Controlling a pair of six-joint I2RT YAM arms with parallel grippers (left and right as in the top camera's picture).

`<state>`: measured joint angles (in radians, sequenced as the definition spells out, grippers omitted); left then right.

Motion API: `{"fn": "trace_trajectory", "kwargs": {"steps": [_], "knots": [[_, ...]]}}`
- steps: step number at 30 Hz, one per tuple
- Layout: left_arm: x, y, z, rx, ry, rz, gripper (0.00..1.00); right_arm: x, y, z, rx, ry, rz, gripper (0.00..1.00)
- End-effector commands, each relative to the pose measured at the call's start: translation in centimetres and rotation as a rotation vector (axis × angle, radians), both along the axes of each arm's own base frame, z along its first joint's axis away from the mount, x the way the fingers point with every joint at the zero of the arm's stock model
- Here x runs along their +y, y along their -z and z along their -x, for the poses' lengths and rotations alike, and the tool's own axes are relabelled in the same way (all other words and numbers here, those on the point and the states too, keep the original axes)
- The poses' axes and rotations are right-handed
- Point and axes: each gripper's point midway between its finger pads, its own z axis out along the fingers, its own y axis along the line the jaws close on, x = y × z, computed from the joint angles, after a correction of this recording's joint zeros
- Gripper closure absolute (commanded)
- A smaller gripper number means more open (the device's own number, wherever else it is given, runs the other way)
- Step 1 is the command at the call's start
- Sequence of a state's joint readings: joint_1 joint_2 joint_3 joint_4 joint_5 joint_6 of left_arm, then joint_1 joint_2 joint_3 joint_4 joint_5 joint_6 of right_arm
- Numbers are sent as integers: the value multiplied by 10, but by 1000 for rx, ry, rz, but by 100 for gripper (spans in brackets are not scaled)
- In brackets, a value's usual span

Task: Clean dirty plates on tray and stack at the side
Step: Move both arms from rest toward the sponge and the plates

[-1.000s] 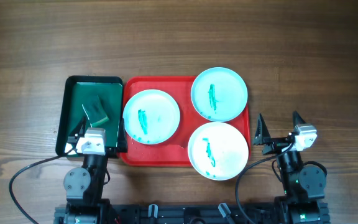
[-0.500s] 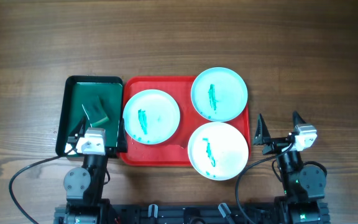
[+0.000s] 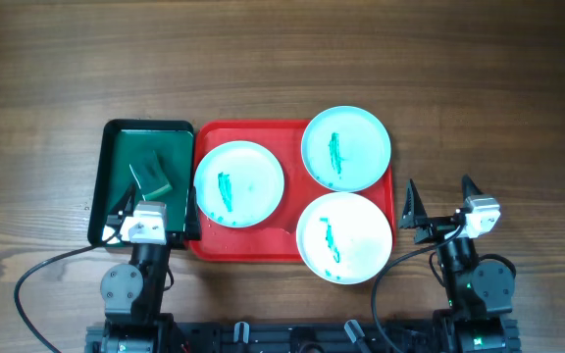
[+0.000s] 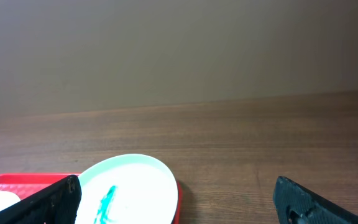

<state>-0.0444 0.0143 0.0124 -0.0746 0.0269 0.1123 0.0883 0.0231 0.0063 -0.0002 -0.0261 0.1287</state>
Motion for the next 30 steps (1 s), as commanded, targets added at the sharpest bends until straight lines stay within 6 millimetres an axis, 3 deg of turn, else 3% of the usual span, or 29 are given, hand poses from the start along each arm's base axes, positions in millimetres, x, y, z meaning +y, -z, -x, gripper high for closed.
{"fn": "trace_trajectory", "kwargs": {"steps": [1, 21, 27, 30], "knots": [[1, 1, 0, -6, -5, -15, 0, 2, 0, 0, -2, -13, 13, 0], [1, -2, 0, -16, -5, -10, 0, 2, 0, 0, -4, -13, 16, 0], [9, -1, 0, -4, -65, 134, 0, 2, -12, 0, -52, -13, 12, 0], [11, -19, 2, -12, -78, 177, 0, 7, -19, 2, -53, -46, -35, 0]]}}
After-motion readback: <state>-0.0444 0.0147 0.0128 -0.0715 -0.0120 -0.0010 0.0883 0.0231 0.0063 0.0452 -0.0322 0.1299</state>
